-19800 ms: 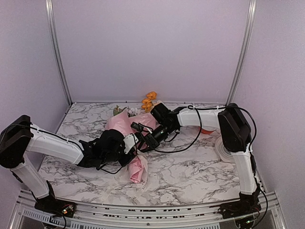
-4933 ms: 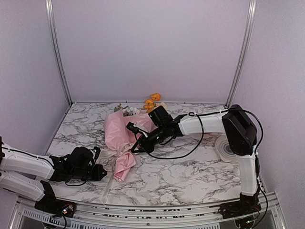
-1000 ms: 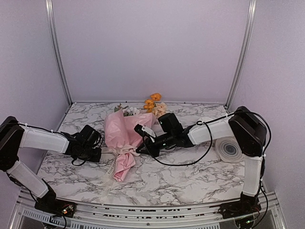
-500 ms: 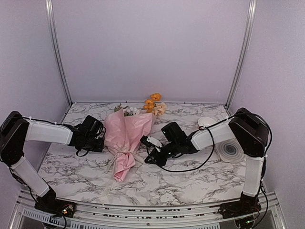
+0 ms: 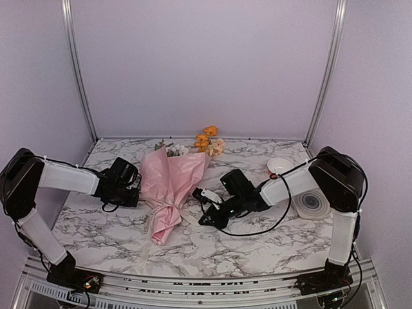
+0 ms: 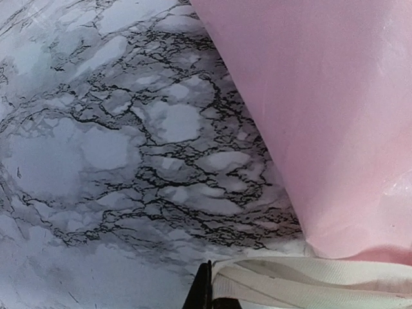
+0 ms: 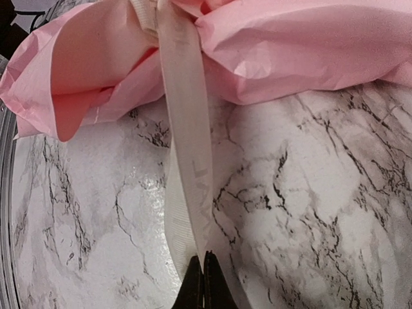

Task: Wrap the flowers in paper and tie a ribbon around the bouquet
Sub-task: Tie the half-tied ribbon around the folded bouquet.

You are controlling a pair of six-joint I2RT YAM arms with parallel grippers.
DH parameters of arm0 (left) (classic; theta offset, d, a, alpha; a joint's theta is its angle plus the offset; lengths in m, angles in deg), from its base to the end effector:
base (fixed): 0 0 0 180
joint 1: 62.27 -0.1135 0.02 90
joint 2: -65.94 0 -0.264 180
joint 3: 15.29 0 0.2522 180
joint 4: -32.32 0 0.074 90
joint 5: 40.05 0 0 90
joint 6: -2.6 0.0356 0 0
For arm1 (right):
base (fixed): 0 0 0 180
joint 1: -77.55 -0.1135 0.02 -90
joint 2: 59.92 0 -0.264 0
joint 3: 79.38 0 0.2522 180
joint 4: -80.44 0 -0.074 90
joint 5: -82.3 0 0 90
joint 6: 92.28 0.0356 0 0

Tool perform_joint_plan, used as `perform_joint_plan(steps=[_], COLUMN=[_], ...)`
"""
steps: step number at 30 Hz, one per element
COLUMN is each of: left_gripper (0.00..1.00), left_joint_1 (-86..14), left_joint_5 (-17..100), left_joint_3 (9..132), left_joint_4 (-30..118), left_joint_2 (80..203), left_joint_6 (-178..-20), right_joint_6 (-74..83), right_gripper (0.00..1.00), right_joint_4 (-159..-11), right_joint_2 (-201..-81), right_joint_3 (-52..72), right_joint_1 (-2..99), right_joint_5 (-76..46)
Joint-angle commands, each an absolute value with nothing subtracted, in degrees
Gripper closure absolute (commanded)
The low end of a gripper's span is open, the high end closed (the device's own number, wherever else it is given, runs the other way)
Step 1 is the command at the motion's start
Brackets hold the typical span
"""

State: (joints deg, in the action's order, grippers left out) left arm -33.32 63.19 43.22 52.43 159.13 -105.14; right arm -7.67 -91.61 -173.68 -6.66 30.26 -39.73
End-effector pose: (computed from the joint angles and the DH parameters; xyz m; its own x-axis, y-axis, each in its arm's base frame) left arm 0.2706 -0.1404 0.1448 -0.7893 0.0977 -0.6062 0.1209 0.9927 0.0025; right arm 0.2472 0.2957 0.1109 -0.4289 -0.5820 -0.6909 -0.9033 0.2658 0.3368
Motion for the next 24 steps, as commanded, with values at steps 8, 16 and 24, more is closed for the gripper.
perform_joint_plan(steps=[8, 16, 24], left_gripper=[0.47, 0.53, 0.66], left_joint_1=[-32.99, -24.79, -2.43], left_joint_5=[59.45, 58.21, 57.90], left_joint_3=[37.28, 30.47, 21.43], left_joint_4=[46.01, 50.98, 51.47], left_joint_2=[145.98, 130.15, 129.22], left_joint_6=[-100.48, -107.39, -126.59], right_joint_6=[-5.96, -4.68, -4.14], right_gripper=[1.00, 1.00, 1.00], right_joint_4=[-89.27, -88.72, -88.00], right_joint_2=[-173.37, -173.74, -175.21], right_joint_3=[-3.26, 0.11, 1.86], right_joint_1=[29.98, 29.97, 29.96], right_joint_5=[-40.91, -43.18, -43.82])
